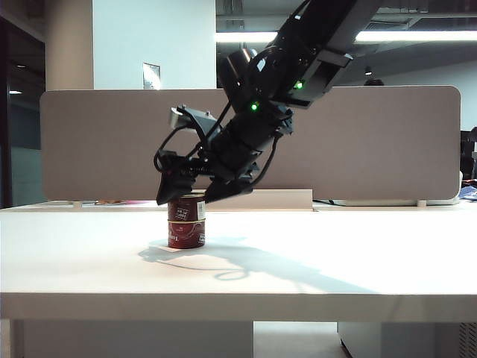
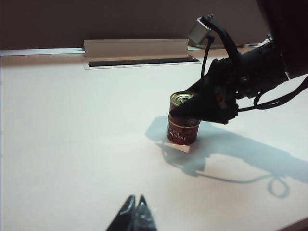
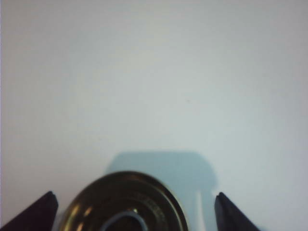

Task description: Stack a can of tomatoes on the right onto the can of tomatoes on the left.

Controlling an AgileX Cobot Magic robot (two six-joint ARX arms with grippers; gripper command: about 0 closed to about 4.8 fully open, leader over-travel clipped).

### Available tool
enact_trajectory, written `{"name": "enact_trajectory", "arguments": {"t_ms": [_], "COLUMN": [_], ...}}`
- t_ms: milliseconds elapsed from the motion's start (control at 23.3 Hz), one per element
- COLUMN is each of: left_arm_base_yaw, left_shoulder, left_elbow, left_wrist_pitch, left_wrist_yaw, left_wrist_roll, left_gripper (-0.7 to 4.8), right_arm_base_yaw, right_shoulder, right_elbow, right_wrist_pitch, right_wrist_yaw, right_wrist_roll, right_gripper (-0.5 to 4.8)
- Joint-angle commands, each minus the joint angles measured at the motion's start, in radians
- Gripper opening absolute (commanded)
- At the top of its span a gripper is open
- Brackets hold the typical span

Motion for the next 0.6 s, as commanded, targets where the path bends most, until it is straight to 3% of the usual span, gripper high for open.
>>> {"name": "enact_trajectory", "arguments": {"t_ms": [43, 258, 301, 344, 516, 559, 602], "left_arm_base_yaw": [0.000, 0.000, 0.000, 0.000, 0.000, 0.000, 0.000], "left_shoulder": [0.001, 0.001, 0.001, 0.001, 0.001, 0.001, 0.001], "left_elbow": [0.003, 0.003, 0.003, 0.003, 0.003, 0.003, 0.003], "left_wrist_pitch": [0.013, 0.013, 0.013, 0.013, 0.016, 0.018, 0.021], "left_wrist_yaw": [0.003, 0.000, -0.010, -0.027, -0.130, -0.154, -0.180], "left_wrist_roll": [0.001, 0.002, 0.003, 0.002, 0.002, 0.002, 0.001], "left_gripper": [-0.06, -0.06, -0.06, -0.06, -0.06, -0.06, -0.06], "right_arm_base_yaw": [0.002, -0.013, -0.019, -0.026, -0.068, -0.081, -0.096], "right_shoulder": [-0.068, -0.180, -0.206, -0.235, -0.354, -0.377, -0.401], "right_elbow": [0.008, 0.008, 0.007, 0.007, 0.006, 0.006, 0.006], "right_wrist_pitch": [0.055, 0.055, 0.046, 0.029, -0.070, -0.093, -0.119], "right_wrist_yaw": [-0.001, 0.057, 0.077, 0.098, 0.175, 0.174, 0.173], "right_wrist_roll": [-0.008, -0.029, -0.029, -0.029, -0.029, -0.029, -0.028], "right_gripper": [4.42, 4.38, 4.16, 3.74, 0.48, -0.11, -0.03]}}
